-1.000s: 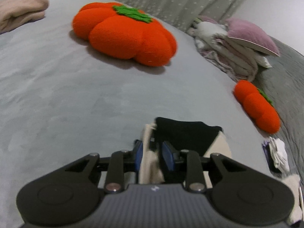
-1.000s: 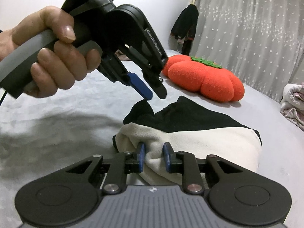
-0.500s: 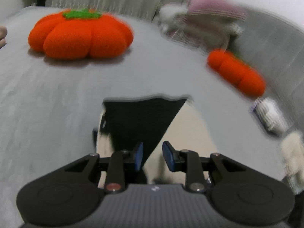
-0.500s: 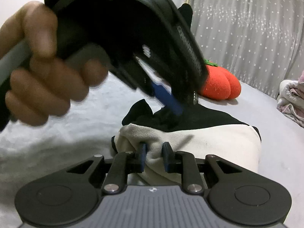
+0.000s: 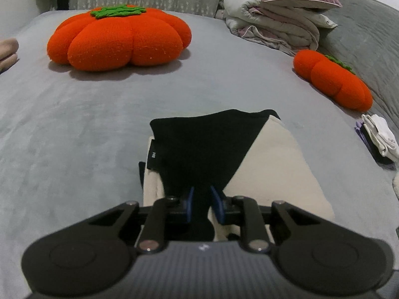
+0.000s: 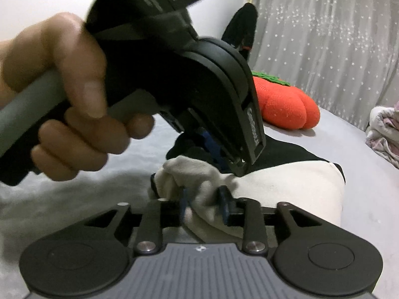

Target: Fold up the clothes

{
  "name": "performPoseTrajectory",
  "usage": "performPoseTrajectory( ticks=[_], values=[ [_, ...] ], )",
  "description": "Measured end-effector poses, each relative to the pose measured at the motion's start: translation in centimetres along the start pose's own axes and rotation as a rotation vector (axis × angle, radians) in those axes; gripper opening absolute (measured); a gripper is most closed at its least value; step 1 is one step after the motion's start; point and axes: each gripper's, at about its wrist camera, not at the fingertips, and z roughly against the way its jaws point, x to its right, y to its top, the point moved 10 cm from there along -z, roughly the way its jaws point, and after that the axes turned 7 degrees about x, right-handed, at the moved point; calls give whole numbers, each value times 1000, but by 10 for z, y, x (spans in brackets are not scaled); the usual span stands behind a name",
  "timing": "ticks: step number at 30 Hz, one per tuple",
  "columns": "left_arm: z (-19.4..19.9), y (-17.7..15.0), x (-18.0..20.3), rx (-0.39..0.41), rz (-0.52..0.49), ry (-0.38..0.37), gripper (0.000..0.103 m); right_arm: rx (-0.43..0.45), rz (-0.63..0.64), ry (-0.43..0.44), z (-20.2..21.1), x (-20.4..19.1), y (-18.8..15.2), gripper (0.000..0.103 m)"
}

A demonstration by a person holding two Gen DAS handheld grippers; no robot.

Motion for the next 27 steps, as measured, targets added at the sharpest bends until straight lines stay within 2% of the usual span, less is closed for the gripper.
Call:
performPoseTrajectory(
  ticks=[2, 5, 9, 14, 17, 20, 27],
  values=[
    [-1, -1, 1, 5, -20, 9, 18, -5, 11, -4, 2, 0, 2, 29],
    [-1, -1, 1, 2, -23, 11, 18, -11, -44, 16, 13, 11, 10, 20],
    [-1, 0, -1, -5, -12, 4, 18, -16, -128, -16, 35, 46, 18, 13],
    [-2, 1, 0, -7, -18, 12, 18, -35, -263, -106, 63, 98, 8, 12],
    [-2, 1, 0, -8, -17, 13, 18, -43, -328, -114, 69, 110, 1, 11],
    [-1, 2, -1, -7, -19, 12, 18, -43, -313, -97, 68, 103, 1, 10],
    [3, 0, 0, -10, -43, -2, 18, -118, -239, -101, 55, 94, -21, 10]
  ],
)
